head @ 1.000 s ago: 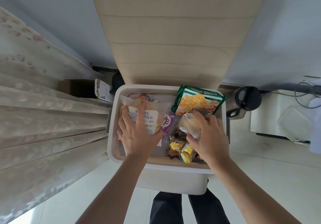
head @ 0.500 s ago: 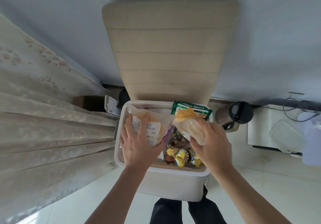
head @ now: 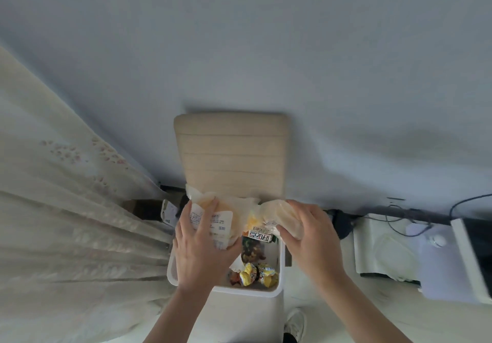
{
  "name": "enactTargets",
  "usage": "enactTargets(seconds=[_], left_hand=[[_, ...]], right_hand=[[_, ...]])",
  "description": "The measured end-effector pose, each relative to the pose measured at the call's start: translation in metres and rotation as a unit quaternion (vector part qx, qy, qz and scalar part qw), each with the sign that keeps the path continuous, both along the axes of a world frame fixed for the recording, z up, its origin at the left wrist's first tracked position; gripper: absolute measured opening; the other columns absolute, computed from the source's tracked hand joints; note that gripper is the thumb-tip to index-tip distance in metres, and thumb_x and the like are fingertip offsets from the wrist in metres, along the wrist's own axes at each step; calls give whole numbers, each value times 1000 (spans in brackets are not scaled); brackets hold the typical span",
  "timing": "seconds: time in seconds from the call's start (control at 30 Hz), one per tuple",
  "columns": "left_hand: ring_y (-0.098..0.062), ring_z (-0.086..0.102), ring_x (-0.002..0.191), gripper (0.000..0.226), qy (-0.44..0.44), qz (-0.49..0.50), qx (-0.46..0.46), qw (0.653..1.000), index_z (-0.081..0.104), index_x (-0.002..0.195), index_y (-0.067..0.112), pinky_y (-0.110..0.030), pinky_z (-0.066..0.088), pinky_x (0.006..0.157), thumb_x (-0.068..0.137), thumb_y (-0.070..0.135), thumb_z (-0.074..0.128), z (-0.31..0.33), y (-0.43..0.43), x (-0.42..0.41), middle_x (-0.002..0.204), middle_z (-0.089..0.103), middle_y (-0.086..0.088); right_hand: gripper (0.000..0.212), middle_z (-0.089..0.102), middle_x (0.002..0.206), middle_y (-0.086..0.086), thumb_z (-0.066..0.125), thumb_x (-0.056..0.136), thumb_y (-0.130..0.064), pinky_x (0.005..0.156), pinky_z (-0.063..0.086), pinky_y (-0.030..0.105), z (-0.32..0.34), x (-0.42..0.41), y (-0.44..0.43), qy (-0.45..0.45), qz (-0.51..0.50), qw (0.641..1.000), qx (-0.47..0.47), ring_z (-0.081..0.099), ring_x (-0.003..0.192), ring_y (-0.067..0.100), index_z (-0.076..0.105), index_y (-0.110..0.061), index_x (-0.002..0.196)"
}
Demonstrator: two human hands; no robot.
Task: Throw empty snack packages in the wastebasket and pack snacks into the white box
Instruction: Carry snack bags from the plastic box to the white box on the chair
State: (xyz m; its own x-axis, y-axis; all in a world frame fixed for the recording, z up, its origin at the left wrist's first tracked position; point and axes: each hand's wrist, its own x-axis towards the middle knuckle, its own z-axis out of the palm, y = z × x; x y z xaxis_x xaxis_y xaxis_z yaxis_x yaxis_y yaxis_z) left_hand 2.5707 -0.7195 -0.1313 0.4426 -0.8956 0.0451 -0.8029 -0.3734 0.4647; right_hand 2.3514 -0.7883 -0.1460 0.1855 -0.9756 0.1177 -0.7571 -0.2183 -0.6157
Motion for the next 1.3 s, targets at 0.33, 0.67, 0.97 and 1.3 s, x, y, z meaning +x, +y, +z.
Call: enactTargets(seconds=[0.33, 0.67, 0.97, 1.3], left_hand=[[-36, 39, 134, 99, 30, -99, -53, 993, 35, 145, 52, -59, 47, 101, 59, 65, 83, 50, -3, -28, 156, 26, -4], [-32, 30, 142, 96, 57, -266, -76, 959, 36, 147, 51, -59, 38, 111, 63, 62, 82, 77, 38, -30, 160, 17, 1], [-37, 36, 138, 92, 84, -418, -76, 901, 43, 142, 48, -56, 42, 107, 58, 66, 75, 80, 91, -109, 157, 23, -4], [-37, 43, 130, 91, 87, -565, -101, 814, 47, 142, 38, -56, 48, 100, 58, 71, 64, 102, 169, -270, 151, 34, -11]], right_hand=[[51, 56, 106, -13, 80, 80, -42, 77, 51, 26, 89, -40, 47, -31, -111, 991, -72, 60, 96, 13, 60, -36, 127], [48, 60, 109, -10, 76, 83, -45, 80, 51, 22, 96, -55, 185, -15, -295, 948, -116, 58, 98, 9, 54, -38, 125], [43, 57, 103, -16, 69, 80, -50, 73, 50, 26, 111, -99, 311, -19, -471, 877, -88, 60, 91, 11, 52, -48, 119], [43, 59, 107, -14, 72, 81, -51, 67, 55, 33, 130, -202, 451, 48, -614, 779, -120, 60, 94, 12, 60, -43, 122]])
